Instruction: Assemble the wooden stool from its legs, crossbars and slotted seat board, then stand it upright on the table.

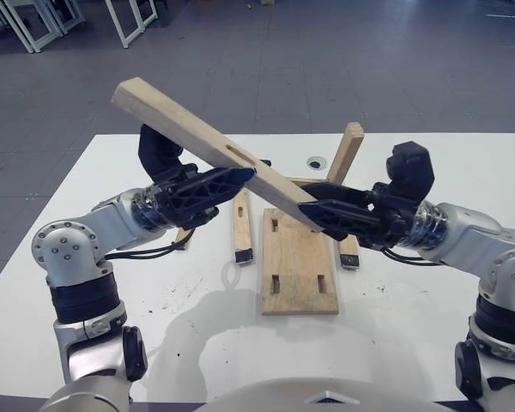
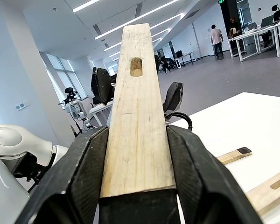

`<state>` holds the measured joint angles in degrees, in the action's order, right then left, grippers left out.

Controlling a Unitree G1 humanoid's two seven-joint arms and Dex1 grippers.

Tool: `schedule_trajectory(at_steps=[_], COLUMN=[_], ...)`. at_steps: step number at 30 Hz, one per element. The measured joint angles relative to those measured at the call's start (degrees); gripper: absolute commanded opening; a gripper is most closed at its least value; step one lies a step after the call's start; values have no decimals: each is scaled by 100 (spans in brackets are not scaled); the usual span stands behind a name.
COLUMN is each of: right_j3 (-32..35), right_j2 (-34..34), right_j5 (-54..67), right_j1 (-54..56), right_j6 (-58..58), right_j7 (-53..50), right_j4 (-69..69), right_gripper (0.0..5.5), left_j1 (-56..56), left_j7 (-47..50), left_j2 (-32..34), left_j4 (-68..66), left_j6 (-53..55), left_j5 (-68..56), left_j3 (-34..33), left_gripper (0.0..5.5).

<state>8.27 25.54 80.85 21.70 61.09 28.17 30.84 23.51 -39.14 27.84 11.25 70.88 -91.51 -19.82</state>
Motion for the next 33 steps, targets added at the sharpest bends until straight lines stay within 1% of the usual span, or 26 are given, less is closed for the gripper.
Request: schedule_trajectory(at_steps=[2,9,14,15,18,19,20,22,23,25,27,29,31,33], right_j3=[-99,-292,-382,-389,-349,-248,-95,404,527,568,173,-465,-1219,-1792], right_j2=[7,30,106,108,122,185,299,582,643,722,944,1246,1570,1758], right_j5=[-70,-112,-136,-125,169,285,367,721,802,729,-191,-1389,-2548,-3410], right_j1=[-28,-42,-43,-42,-41,-29,-25,-96,-203,-646,-1462,-2101,-2395,-2464], right_j6=[-95,-281,-361,-367,-383,-392,-404,-565,-632,-684,-635,-618,-697,-866], right_j7=[11,75,51,22,-207,-288,-403,-752,-923,-1179,-1437,-1619,-1680,-1632], right_j4=[1,2,-54,-56,-138,-182,-280,-377,-341,-95,342,655,855,904], right_gripper=[199,199,199,235,305,316,344,383,385,386,386,386,386,386], left_j1=[-12,-124,-246,-259,-338,-375,-382,-451,-507,-630,-762,-804,-817,-817], left_j7=[77,347,481,482,479,456,373,291,270,240,332,489,648,743], left_j2=[40,196,197,197,200,208,231,377,430,485,534,530,522,512], left_j4=[6,-32,15,18,36,39,51,48,44,43,45,51,76,114], left_j6=[-68,-302,-534,-564,-635,-649,-652,-710,-757,-857,-1056,-1261,-1493,-1612], left_j5=[-151,-659,-673,-673,-672,-670,-688,-678,-653,-607,-578,-487,-341,-219], left_j3=[59,122,211,220,229,227,216,119,57,-89,-272,-349,-394,-394], left_gripper=[354,252,242,241,227,224,207,206,206,206,206,206,206,206])
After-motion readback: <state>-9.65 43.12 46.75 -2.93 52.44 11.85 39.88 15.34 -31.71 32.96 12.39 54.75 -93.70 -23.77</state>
